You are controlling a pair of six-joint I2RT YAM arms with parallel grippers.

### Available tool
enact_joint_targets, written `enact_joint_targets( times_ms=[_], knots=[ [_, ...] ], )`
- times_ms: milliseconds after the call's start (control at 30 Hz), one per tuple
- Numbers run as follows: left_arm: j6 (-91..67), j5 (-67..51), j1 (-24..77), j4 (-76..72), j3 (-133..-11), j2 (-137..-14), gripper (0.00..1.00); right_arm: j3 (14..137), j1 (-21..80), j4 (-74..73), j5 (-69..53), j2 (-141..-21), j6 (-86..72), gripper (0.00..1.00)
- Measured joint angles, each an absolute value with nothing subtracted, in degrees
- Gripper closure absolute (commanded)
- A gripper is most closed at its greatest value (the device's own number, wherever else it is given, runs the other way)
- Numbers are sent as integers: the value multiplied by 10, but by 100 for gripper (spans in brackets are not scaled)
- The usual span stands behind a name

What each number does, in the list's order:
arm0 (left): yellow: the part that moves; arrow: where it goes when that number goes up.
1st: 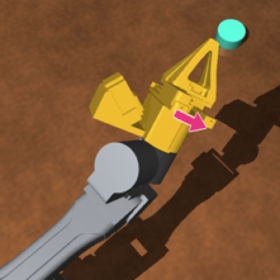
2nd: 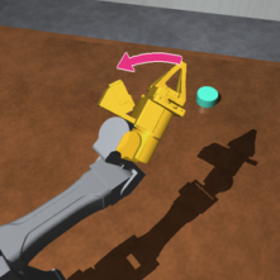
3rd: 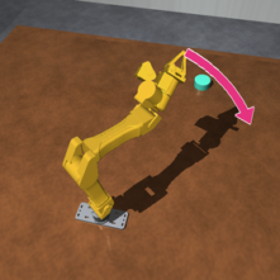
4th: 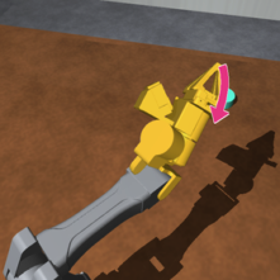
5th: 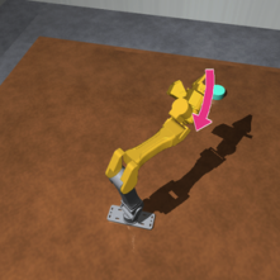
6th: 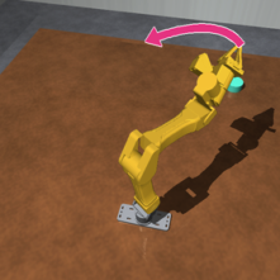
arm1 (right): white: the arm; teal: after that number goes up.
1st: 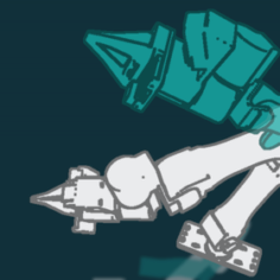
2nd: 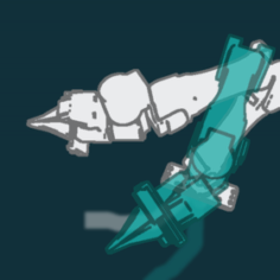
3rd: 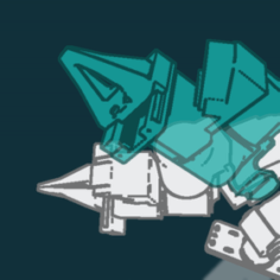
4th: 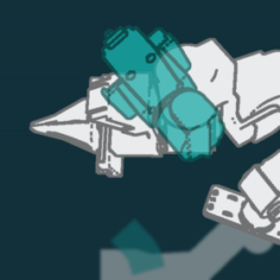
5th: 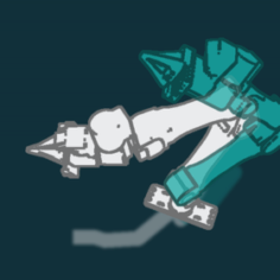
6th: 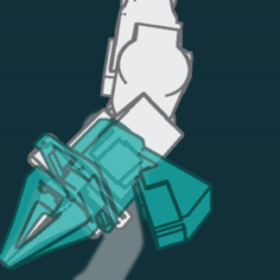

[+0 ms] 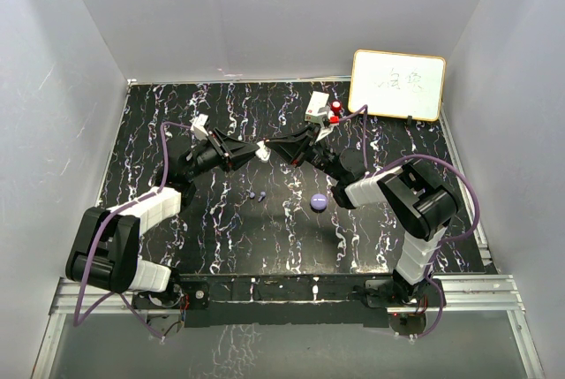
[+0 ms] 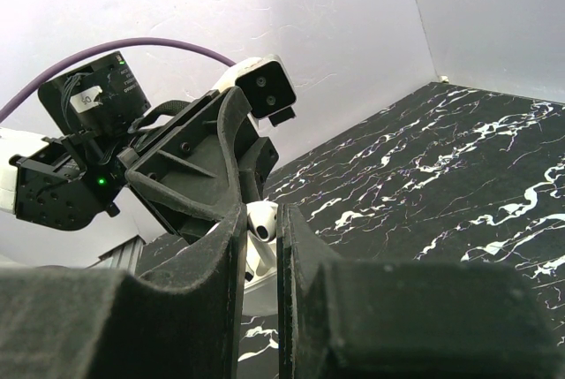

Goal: Insert the wireless bluetooth earbuds into the charging case
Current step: Place the earbud in the charging case.

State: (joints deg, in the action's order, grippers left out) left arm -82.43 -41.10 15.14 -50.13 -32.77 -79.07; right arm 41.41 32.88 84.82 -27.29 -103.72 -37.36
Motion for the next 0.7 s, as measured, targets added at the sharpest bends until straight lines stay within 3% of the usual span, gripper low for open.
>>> enact_joint_targets(
  times_ms=[700],
  knots=[
    [-827,-409,151,-510,-328,-791,100,414,329,848,-281,-1034,-373,100]
  ],
)
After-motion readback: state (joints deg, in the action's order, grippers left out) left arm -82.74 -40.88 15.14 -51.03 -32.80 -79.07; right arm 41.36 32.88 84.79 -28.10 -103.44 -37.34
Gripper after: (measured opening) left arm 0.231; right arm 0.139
